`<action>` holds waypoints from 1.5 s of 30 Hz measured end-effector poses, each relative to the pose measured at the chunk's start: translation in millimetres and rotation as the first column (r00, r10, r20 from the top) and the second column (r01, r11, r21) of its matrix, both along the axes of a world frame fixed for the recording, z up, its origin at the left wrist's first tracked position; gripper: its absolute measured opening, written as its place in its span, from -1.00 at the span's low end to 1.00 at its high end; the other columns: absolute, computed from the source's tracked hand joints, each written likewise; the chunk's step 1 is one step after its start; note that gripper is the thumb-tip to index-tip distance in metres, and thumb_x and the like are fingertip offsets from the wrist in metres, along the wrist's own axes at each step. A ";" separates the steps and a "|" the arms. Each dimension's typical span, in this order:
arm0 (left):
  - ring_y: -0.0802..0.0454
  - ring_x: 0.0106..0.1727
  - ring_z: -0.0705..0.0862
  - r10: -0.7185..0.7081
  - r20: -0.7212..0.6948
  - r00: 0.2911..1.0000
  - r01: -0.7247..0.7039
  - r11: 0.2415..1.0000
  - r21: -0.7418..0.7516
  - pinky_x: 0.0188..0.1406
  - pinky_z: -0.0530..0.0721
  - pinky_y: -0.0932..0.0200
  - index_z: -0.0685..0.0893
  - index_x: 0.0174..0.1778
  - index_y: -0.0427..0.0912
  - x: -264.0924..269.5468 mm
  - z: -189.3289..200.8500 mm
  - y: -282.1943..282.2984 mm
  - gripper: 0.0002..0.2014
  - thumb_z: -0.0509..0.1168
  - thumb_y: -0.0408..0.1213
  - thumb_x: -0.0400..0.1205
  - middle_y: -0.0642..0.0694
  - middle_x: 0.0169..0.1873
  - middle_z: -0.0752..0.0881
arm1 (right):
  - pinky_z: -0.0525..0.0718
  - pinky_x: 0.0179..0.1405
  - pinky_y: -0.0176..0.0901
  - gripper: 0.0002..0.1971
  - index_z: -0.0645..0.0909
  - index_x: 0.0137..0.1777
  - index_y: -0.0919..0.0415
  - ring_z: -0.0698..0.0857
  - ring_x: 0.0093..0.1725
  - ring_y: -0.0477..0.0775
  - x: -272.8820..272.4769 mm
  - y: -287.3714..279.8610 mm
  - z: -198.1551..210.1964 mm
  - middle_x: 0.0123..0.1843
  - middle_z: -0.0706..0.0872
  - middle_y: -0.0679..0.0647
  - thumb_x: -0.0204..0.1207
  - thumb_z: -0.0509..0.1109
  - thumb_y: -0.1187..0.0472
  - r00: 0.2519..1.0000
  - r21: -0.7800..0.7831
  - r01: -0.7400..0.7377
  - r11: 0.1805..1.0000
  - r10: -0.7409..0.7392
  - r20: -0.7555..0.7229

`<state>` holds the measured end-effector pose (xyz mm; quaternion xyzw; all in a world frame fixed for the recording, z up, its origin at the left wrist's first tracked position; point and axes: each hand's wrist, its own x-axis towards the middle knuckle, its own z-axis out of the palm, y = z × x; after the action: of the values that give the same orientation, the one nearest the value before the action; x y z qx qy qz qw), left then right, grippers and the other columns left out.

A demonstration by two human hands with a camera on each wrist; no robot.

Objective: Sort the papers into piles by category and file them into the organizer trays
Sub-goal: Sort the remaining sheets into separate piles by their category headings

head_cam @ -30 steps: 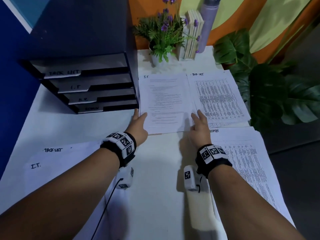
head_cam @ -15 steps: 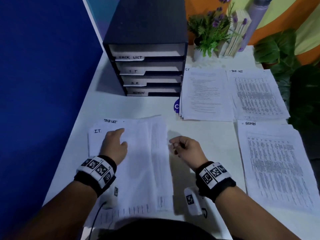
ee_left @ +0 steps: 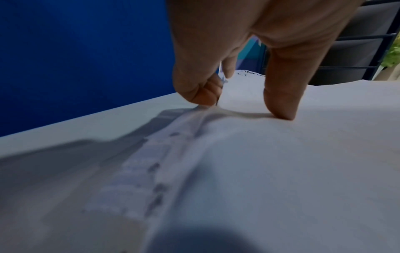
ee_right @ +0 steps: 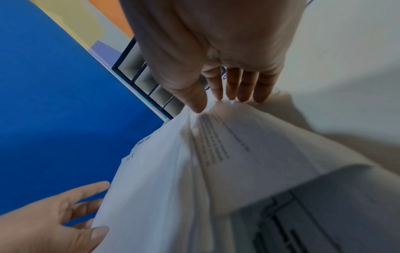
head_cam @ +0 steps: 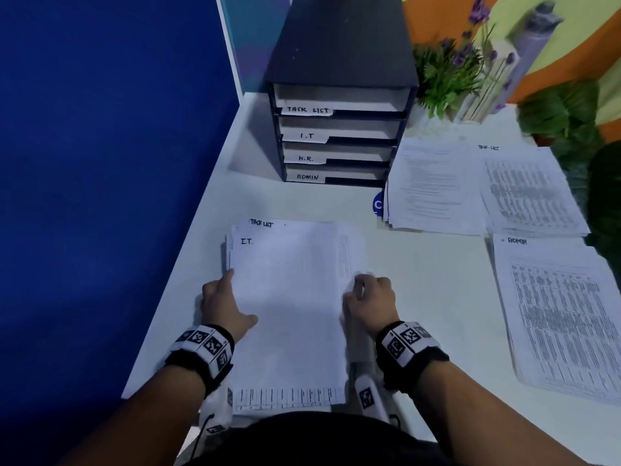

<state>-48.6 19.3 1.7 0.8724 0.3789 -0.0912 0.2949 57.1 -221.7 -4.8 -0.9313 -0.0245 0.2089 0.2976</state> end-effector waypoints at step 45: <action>-0.12 0.21 0.61 0.356 0.341 0.870 -0.283 0.927 -0.246 0.13 0.51 0.12 0.62 0.28 -0.17 -5.9 -12.5 16.5 -0.72 0.33 -0.32 0.65 -0.15 0.19 0.65 | 0.49 -0.33 -0.18 -0.80 0.48 -0.34 0.13 0.50 -0.40 0.05 37.0 65.3 16.8 -0.43 0.57 0.04 0.47 0.41 0.26 0.973 0.459 0.195 0.867 -0.112 -0.201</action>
<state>-54.5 35.8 -10.8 0.7665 0.4438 0.0945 0.4546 94.1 -156.3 12.0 -0.8078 0.0245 0.2496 0.5334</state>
